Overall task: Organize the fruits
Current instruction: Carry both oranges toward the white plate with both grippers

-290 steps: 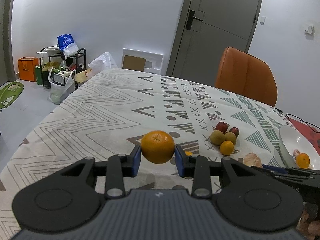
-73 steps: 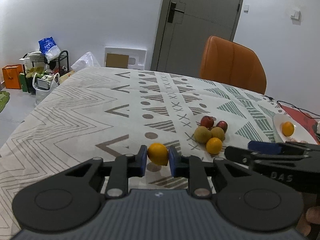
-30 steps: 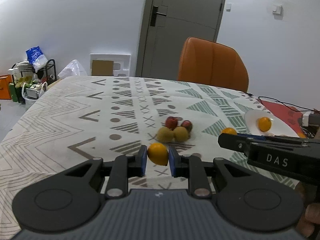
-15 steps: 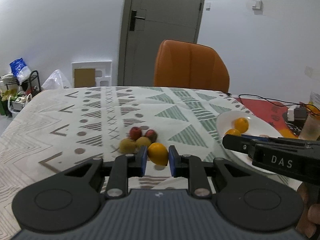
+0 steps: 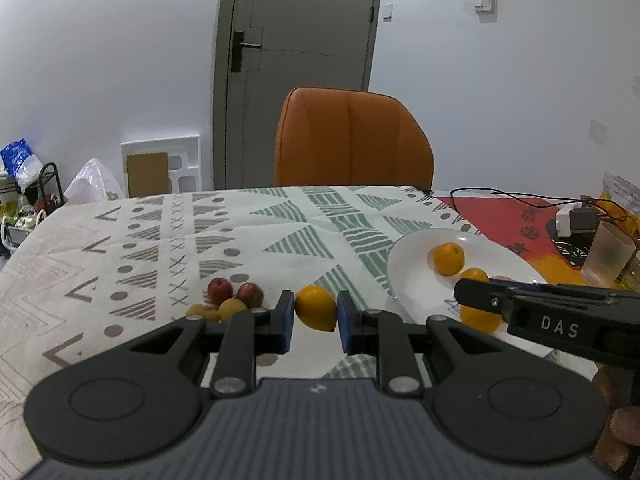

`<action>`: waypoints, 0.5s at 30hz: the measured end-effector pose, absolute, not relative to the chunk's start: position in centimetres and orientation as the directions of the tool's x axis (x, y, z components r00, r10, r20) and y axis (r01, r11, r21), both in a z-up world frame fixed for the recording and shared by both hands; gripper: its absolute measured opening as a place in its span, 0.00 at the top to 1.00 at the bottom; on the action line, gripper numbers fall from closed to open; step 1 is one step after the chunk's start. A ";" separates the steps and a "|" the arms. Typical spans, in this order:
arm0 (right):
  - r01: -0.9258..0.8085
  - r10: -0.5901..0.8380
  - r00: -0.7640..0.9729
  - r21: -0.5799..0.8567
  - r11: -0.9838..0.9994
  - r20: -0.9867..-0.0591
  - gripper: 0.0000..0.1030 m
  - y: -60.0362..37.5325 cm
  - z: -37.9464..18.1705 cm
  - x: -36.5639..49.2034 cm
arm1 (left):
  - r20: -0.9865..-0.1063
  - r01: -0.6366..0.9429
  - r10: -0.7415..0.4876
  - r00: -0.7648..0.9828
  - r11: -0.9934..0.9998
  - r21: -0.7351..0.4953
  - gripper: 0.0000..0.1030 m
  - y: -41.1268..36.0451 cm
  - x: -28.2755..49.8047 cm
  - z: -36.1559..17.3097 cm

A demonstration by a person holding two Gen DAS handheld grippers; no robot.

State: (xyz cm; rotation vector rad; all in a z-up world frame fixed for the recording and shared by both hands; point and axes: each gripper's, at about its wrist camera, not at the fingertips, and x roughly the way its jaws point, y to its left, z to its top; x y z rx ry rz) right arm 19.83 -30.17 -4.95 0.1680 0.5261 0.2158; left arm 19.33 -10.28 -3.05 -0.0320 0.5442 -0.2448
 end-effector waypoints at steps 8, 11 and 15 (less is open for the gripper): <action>-0.136 0.228 0.849 0.220 0.966 -0.477 0.79 -31.7 -5.3 19.7 | -0.502 0.248 -0.258 0.825 0.965 -0.088 0.79 -12.0 19.6 -2.6; -0.135 0.224 0.850 0.214 0.967 -0.476 0.75 -31.9 -5.4 19.5 | -0.505 0.257 -0.264 0.822 0.963 -0.085 0.79 -12.5 19.7 -2.7; -0.131 0.224 0.852 0.222 0.966 -0.473 0.71 -32.5 -5.4 19.2 | -0.507 0.267 -0.270 0.818 0.960 -0.080 0.79 -13.3 19.8 -2.8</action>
